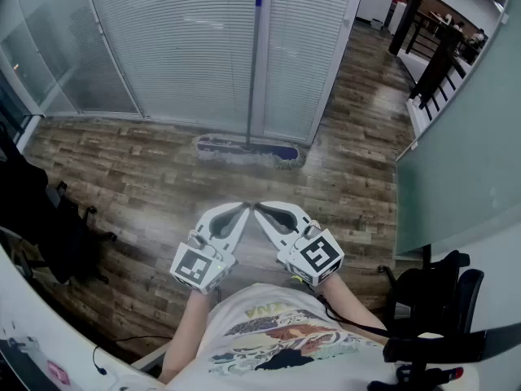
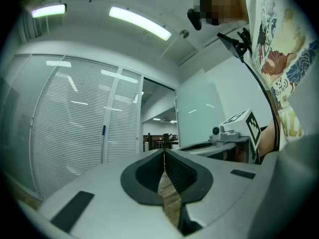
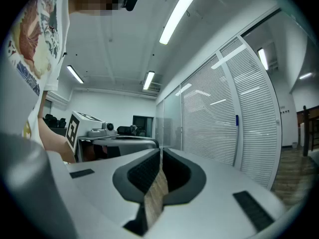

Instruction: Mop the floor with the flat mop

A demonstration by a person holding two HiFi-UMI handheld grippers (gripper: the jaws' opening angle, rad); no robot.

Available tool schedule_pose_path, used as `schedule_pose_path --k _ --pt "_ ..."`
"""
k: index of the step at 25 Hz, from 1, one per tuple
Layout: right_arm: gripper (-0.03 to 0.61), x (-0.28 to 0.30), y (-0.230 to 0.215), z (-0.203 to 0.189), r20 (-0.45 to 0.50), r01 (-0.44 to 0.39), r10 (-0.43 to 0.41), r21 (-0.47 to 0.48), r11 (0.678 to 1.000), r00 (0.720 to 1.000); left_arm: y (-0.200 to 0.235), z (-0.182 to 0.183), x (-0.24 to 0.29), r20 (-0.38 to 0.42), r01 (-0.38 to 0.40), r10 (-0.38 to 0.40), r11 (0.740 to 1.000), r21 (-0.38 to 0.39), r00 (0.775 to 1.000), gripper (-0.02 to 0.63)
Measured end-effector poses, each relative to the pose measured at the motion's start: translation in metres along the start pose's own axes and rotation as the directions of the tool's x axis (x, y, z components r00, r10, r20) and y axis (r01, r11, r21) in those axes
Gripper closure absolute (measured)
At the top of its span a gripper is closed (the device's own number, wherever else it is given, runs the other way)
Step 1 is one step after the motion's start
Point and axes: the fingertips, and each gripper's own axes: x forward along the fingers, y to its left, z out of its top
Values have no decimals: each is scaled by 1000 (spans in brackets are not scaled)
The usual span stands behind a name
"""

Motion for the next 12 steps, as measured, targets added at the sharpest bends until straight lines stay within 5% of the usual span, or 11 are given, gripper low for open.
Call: schedule_pose_path --k 12 --pt "546 -6 -26 2 -29 90 -88 67 994 996 -2 -12 0 -30 22 -23 1000 -16 999 601"
